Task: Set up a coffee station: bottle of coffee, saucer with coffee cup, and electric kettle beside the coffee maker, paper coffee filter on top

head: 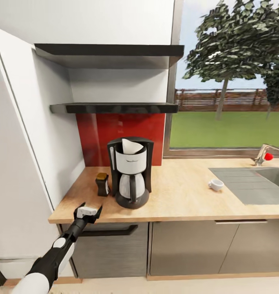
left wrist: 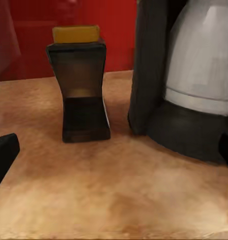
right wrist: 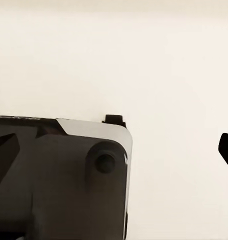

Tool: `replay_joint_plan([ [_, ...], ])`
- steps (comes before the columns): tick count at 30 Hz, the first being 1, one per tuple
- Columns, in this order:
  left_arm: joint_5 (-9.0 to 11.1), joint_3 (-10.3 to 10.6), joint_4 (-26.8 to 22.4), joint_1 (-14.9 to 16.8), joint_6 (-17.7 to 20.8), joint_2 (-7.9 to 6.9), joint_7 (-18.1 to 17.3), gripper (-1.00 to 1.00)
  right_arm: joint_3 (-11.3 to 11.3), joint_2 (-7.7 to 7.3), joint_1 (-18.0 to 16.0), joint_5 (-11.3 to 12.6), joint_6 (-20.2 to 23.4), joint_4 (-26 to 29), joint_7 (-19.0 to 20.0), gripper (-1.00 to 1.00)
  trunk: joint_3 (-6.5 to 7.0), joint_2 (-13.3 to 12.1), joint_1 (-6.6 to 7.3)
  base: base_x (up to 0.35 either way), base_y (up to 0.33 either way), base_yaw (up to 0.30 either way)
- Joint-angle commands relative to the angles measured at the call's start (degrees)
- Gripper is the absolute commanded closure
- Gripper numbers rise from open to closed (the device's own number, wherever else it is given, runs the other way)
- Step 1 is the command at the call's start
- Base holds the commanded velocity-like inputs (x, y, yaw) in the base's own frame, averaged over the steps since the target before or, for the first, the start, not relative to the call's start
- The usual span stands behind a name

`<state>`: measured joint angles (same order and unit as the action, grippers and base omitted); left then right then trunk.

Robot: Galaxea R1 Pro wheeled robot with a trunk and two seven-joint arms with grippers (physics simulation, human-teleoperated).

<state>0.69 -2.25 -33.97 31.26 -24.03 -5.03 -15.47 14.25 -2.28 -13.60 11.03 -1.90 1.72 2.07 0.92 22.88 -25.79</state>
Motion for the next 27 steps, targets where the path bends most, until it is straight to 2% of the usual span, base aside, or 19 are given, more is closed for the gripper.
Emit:
replay_joint_plan([
  [1,0.07,-0.23,-3.20,-1.81,-0.01,0.01,-1.71,-1.00,0.43,-0.01,-0.02,0.62,-0.20,-0.06,0.22,-1.00,-0.02,0.04,0.01,-0.319,0.000,0.000],
  [2,0.06,-0.23,-4.78,-2.71,0.07,0.00,-2.52,-1.00,0.43,-0.01,-0.02,0.65,-0.21,-0.06,0.22,-1.00,-0.02,0.04,0.01,-0.311,0.000,0.000],
  [6,0.04,-0.35,-15.60,-9.43,0.80,-0.27,-10.04,-1.00,0.43,0.04,-0.02,0.73,-0.21,-0.05,0.22,-1.00,-0.02,0.04,0.01,-0.139,0.000,0.000],
  [9,0.04,-0.36,-17.83,-12.17,0.91,-0.43,-11.59,-1.00,0.43,0.02,-0.02,0.74,-0.21,-0.05,0.22,-1.00,-0.02,0.04,0.01,-0.027,0.000,0.000],
  [12,0.09,-0.68,-18.72,-15.94,0.62,-0.61,-12.39,-1.00,0.43,0.00,-0.02,0.77,-0.21,-0.05,0.22,-1.00,-0.02,0.04,0.01,-0.007,0.000,0.000],
  [21,0.00,-1.34,-18.72,-23.74,0.19,-0.68,-12.88,-1.00,0.43,0.08,-0.02,0.83,-0.30,0.24,0.22,-1.00,-0.02,0.04,0.01,-0.001,0.000,0.000],
  [24,-0.17,-1.26,-17.72,-25.15,0.27,-0.60,-12.87,-1.00,0.43,0.08,-0.02,0.85,-0.35,0.36,0.25,-1.00,-0.02,0.04,0.01,0.000,0.000,0.000],
  [27,-0.52,-1.27,-14.48,-26.00,0.39,-0.53,-12.71,-1.00,0.41,0.12,-0.02,0.89,-0.38,0.44,0.29,-1.00,-0.02,0.04,0.01,0.000,0.000,0.000],
])
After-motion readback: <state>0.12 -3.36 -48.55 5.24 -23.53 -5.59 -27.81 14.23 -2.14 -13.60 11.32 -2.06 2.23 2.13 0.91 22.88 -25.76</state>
